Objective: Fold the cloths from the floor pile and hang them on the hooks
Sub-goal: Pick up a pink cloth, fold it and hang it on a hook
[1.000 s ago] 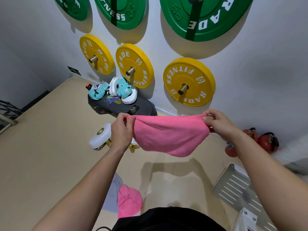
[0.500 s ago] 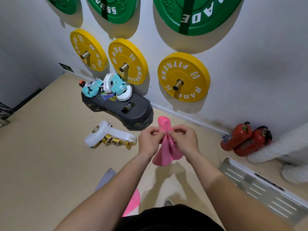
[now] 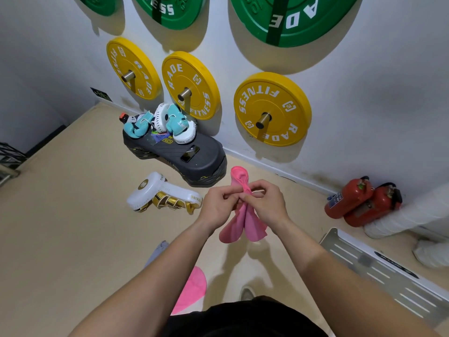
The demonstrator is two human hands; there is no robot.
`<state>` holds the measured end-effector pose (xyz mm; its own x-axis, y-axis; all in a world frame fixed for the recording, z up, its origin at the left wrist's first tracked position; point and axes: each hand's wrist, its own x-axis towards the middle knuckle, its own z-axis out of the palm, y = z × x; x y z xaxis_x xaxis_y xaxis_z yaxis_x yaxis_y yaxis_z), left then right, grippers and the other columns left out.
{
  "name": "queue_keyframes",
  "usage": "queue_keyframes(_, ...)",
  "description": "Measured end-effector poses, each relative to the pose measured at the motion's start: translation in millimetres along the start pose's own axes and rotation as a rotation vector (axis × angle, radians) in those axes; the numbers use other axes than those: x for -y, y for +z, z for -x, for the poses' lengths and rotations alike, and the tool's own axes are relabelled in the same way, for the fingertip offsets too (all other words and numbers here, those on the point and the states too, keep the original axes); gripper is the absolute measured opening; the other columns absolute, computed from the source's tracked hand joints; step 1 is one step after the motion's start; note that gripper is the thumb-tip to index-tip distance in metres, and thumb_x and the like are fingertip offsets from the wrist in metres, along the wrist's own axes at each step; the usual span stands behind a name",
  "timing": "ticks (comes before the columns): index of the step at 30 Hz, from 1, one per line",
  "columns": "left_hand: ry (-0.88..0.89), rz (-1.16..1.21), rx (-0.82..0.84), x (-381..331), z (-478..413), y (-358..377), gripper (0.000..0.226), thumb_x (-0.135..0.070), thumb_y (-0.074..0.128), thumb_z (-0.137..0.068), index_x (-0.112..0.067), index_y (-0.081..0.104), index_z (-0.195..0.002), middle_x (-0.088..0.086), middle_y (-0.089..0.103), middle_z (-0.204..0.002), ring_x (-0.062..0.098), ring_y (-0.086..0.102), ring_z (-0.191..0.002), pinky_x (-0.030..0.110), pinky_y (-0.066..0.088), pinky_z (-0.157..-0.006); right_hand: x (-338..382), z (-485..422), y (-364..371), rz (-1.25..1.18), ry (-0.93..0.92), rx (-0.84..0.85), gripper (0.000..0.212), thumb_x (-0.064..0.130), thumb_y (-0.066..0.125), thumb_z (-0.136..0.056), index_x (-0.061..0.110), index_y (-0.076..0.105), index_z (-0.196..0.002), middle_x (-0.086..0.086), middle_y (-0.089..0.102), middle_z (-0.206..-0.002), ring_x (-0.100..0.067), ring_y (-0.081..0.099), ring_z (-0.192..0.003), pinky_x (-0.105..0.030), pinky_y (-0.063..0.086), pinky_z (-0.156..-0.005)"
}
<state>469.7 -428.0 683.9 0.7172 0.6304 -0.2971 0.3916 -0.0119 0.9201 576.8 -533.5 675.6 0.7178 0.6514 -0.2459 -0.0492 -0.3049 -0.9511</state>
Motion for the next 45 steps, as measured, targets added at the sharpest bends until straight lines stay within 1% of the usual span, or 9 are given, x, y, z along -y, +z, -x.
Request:
queue_keyframes(5,0.101,-0.198,-0.098,2,-4,-19,0.027,-0.009,0.063,-0.087,-0.03,0.069,-0.102,-0.004,0.07,-0.085,0.009,0.063,-0.078,0.03,0.053,-0.07,7,-11,-8,0.13,-0.084,0.07,0.009,0.017,0.073,-0.081,0.025,0.07,-0.079,0.017,0.071,-0.077,-0.001,0.066,-0.071,-0.025,0.052,-0.073)
queue_keyframes(9,0.218,-0.593,-0.217,9,-12,-34,0.043,-0.018,0.069,-0.08,-0.044,0.06,-0.113,-0.008,0.047,-0.112,0.016,0.044,-0.111,0.03,0.043,-0.09,14,-19,-19,0.181,-0.14,0.118,0.019,0.006,0.067,-0.08,0.025,0.069,-0.08,0.001,0.072,-0.083,-0.011,0.062,-0.073,-0.035,0.053,-0.078)
queue_keyframes(14,0.273,-0.84,-0.257,15,-16,-55,0.016,-0.031,0.071,-0.084,-0.033,0.071,-0.1,-0.004,0.048,-0.123,0.021,0.038,-0.118,0.035,0.045,-0.091,24,-24,-35,0.239,-0.19,0.162,0.016,0.006,0.065,-0.084,0.022,0.069,-0.084,0.001,0.069,-0.081,-0.017,0.059,-0.071,-0.028,0.048,-0.071)
queue_keyframes(20,0.375,-0.557,-0.162,-11,-7,-57,0.015,-0.016,0.072,-0.081,-0.026,0.062,-0.086,-0.011,0.067,-0.1,-0.002,0.059,-0.084,0.022,0.05,-0.078,21,-32,-45,0.401,-0.138,0.063,0.011,0.012,0.061,-0.088,0.023,0.062,-0.086,0.01,0.06,-0.078,-0.009,0.055,-0.068,-0.025,0.04,-0.062)
queue_keyframes(23,0.333,-0.407,-0.174,-25,-8,-51,0.018,-0.013,0.069,-0.079,-0.027,0.057,-0.082,-0.009,0.067,-0.078,0.006,0.063,-0.076,0.033,0.055,-0.072,29,-36,-47,0.419,-0.113,0.134,0.019,0.01,0.055,-0.085,0.028,0.06,-0.088,0.003,0.065,-0.084,-0.018,0.061,-0.077,-0.033,0.048,-0.066)
queue_keyframes(30,0.397,-0.315,-0.103,-53,-10,-45,0.04,-0.013,0.072,-0.08,-0.033,0.057,-0.111,-0.008,0.066,-0.089,0.016,0.063,-0.075,0.039,0.056,-0.073,73,-47,-59,0.577,-0.1,0.437,0.028,0.027,0.063,-0.071,0.032,0.063,-0.099,0.005,0.067,-0.087,-0.019,0.067,-0.081,-0.037,0.056,-0.072)
queue_keyframes(35,0.433,-0.256,-0.113,-64,-12,-44,0.038,-0.014,0.076,-0.079,-0.032,0.06,-0.109,-0.008,0.067,-0.089,0.008,0.061,-0.067,0.028,0.052,-0.059,105,-55,-39,0.75,-0.419,0.479,0.015,0.031,0.075,-0.08,0.026,0.064,-0.088,0.006,0.062,-0.083,-0.015,0.058,-0.078,-0.033,0.045,-0.066)
queue_keyframes(39,0.396,-0.23,-0.094,-54,-15,-53,0.046,-0.02,0.083,-0.076,-0.032,0.059,-0.114,-0.008,0.068,-0.103,0.007,0.063,-0.089,0.023,0.053,-0.077,129,-59,-39,0.738,-0.479,0.516,0.007,0.022,0.066,-0.089,0.029,0.065,-0.089,0.012,0.064,-0.082,-0.005,0.057,-0.078,-0.025,0.04,-0.066)
queue_keyframes(45,0.209,-0.224,0.039,-27,-19,-50,0.032,-0.041,0.082,-0.072,-0.022,0.073,-0.096,0.001,0.074,-0.091,0.015,0.068,-0.083,0.039,0.054,-0.076,166,-66,-47,0.728,-0.567,0.541,0.009,0.018,0.06,-0.091,0.023,0.067,-0.092,0.01,0.065,-0.086,-0.007,0.058,-0.084,-0.026,0.044,-0.075)
